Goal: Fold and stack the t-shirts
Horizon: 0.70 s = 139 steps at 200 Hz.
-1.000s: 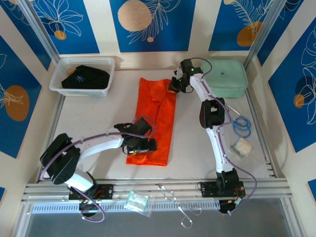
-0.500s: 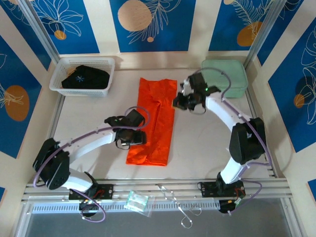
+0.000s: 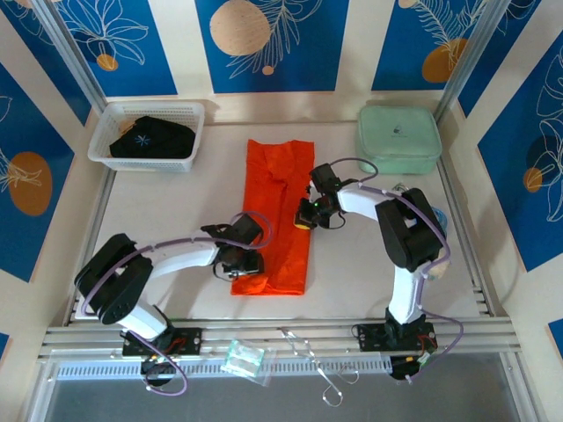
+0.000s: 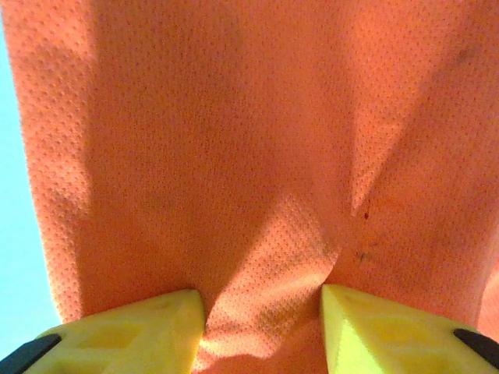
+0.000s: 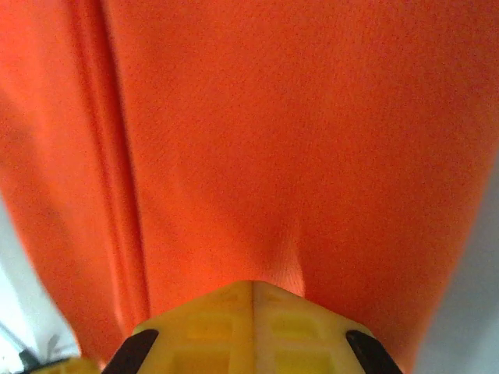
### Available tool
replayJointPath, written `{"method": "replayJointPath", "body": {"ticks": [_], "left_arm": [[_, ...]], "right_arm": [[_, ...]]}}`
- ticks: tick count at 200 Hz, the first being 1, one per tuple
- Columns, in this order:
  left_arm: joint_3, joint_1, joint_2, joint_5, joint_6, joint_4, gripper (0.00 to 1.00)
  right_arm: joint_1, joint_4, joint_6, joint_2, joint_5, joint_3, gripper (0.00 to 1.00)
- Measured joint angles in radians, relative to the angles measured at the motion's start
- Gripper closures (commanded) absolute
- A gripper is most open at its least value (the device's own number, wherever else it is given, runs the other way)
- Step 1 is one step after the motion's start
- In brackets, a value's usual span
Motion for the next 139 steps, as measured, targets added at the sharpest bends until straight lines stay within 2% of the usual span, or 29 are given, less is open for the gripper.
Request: {"method": "replayJointPath", "body": {"ticks": [66,82,100,118,127,139], "left_arm": [[-0.007,-0.046,0.002,0.014,-0.086,0.106,0.48],[0.013,-0.051,0.001,-0.009,-0.081,0.077,0.38],[0.062,-0.053,-0.023,-0.089,-0.038,-0.007,0.21],[0.145,-0.053,-0.087,-0.195,0.055,-0.083,0.12],[0.196,-0.053,-0.133,-0.259,0.111,-0.1,0.01],[0.252,-0.053,-0.198,-0.328,0.213,-0.095,0.01]], "right_arm": [[-0.083,-0.05,-0.063,0.091,0.002,0.138,1.0],[-0.087,-0.066,-0.087,0.089,0.006,0.14,1.0],[-0.07,-0.091,-0.132,0.04,0.024,0.122,1.0],[-0.035,-0.131,-0.197,-0.1,0.069,0.093,0.9],[-0.012,-0.142,-0.238,-0.203,0.099,0.079,0.84],[0.023,-0.147,-0.298,-0.363,0.147,0.069,0.77]]}}
